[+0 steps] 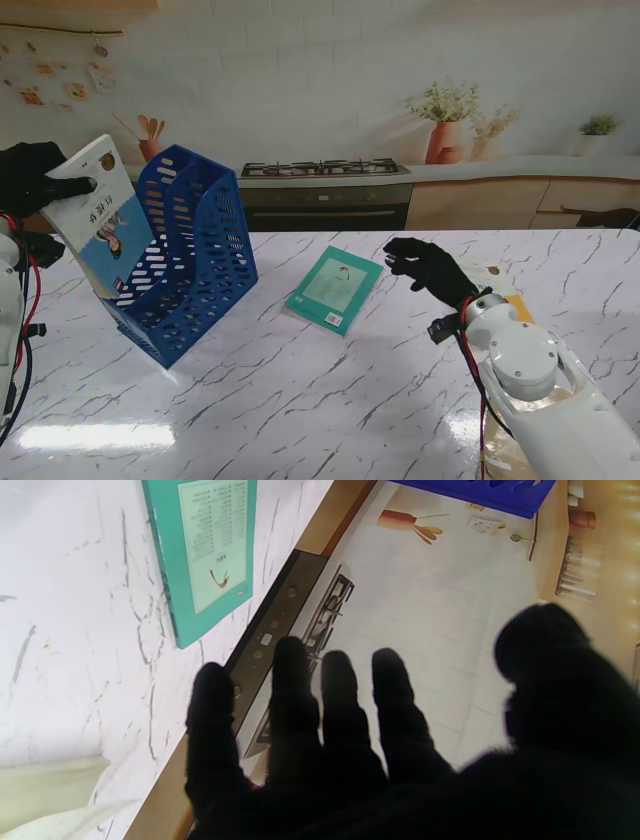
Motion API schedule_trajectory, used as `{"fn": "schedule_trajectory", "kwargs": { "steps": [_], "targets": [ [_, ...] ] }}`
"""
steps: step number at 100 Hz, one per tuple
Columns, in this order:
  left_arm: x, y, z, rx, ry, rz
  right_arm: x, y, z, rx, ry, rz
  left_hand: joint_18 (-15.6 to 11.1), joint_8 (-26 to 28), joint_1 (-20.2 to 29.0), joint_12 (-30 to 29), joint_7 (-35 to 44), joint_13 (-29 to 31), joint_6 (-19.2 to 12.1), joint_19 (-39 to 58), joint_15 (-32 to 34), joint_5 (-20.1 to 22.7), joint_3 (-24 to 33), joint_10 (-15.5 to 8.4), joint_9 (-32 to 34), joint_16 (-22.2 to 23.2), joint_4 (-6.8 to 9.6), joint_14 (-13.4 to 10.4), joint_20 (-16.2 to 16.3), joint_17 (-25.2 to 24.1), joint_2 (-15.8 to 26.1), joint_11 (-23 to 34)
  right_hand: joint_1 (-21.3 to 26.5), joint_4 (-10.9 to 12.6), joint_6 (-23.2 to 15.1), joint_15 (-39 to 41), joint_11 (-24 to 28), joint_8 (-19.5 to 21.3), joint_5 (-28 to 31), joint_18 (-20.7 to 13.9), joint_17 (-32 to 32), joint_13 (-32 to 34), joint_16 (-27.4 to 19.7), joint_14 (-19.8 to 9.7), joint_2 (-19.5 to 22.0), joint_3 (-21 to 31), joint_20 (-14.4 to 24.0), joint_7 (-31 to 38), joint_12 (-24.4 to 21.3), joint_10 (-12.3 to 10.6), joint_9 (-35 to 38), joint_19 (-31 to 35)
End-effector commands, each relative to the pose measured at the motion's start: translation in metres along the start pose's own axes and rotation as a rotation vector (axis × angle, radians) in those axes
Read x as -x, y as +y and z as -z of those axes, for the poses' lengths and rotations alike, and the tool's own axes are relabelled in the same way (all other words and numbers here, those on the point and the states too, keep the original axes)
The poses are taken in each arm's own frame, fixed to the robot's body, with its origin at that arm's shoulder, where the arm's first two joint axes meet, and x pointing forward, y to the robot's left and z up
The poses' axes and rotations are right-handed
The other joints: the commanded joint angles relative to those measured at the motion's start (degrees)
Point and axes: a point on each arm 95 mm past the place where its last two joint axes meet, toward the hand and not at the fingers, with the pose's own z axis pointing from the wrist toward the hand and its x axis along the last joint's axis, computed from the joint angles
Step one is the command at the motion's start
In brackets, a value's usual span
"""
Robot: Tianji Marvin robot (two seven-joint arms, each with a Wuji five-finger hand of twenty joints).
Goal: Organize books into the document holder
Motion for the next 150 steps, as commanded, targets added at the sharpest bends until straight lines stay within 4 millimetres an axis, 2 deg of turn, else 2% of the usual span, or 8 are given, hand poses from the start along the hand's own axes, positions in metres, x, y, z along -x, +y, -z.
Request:
{"fn": "schedule_trajectory", "kwargs": {
  "steps": [1, 28, 52, 98, 150],
  "targets": [
    [0.003, 0.003, -0.008, -0.006, 0.027, -0.008, 0.000, -0.004, -0.001, -0.005, -0.003, -0.013, -2.61, 2.23, 2.23, 0.63, 4.89, 0.62, -2.24, 16.82, 3.80, 0.85, 8.13, 1.44, 7.08, -0.31, 3.79, -4.64, -0.74, 1.42, 1.72, 2.02, -2.03, 3.19, -0.56, -0.29, -0.67, -0.50, -0.62, -0.01, 0.00, 0.62, -0.40, -0.68, -0.03, 0.24, 1.11, -0.18, -0.45, -1.27, -0.12, 1.46],
    [0.020, 0.013, -0.030, 0.006, 0.036, -0.005, 0.000, -0.001, -0.002, 0.007, -0.014, -0.004, -2.59, 2.34, 1.78, 0.73, 4.88, 0.61, -3.13, 16.47, 3.57, 0.89, 8.67, 0.84, 7.23, -0.31, 2.87, -4.83, -0.86, 1.39, 1.59, 1.69, -1.74, 3.12, -0.12, -0.33, -0.72, -0.62, -0.98, -0.38, -0.08, 0.19, -0.36, -0.78, 0.51, 0.04, 1.33, -0.40, -0.40, -1.25, -0.65, 1.54],
    [0.028, 0.023, -0.040, 0.058, 0.044, 0.019, 0.000, -0.001, -0.001, 0.008, -0.028, -0.004, -2.57, 2.27, 1.69, 0.77, 4.79, 0.61, -3.30, 16.38, 3.55, 0.86, 8.68, 0.70, 7.21, -0.27, 2.58, -4.83, -0.88, 1.38, 1.68, 1.45, -1.22, 3.17, -0.09, -0.42, -0.61, -0.58, -1.25, -0.69, -0.36, -0.26, -0.39, -0.95, 0.82, -0.82, 1.30, -0.45, -0.37, -1.33, -1.13, 1.18],
    [0.037, 0.054, -0.064, 0.155, 0.112, -0.023, 0.004, -0.003, -0.002, 0.006, -0.047, -0.011, -2.47, 2.36, 1.36, 0.90, 4.84, 0.61, -3.85, 16.03, 3.41, 0.77, 8.86, 0.33, 7.24, -0.27, 2.33, -4.79, -0.95, 1.35, 1.61, 1.21, -1.20, 3.33, -0.50, -0.45, -0.64, -0.50, -1.08, -0.39, -0.45, 0.11, -0.47, -0.67, 0.62, -1.26, 1.36, -0.33, -0.54, -1.49, -0.86, 0.84],
    [0.062, 0.079, -0.068, 0.198, 0.147, -0.003, 0.007, -0.005, -0.003, 0.001, -0.056, -0.015, -2.20, 2.55, 0.66, 1.01, 4.81, 0.60, -4.83, 15.42, 3.07, 0.93, 9.41, 0.08, 7.15, -0.28, 1.92, -4.58, -1.08, 1.29, 1.24, 1.08, -1.63, 3.24, -0.35, -0.46, -0.80, -0.62, -1.11, -0.24, -0.29, 0.16, -0.41, -0.71, 0.89, -0.54, 1.45, -0.42, -0.54, -1.43, -0.79, 0.88]
  ]
}}
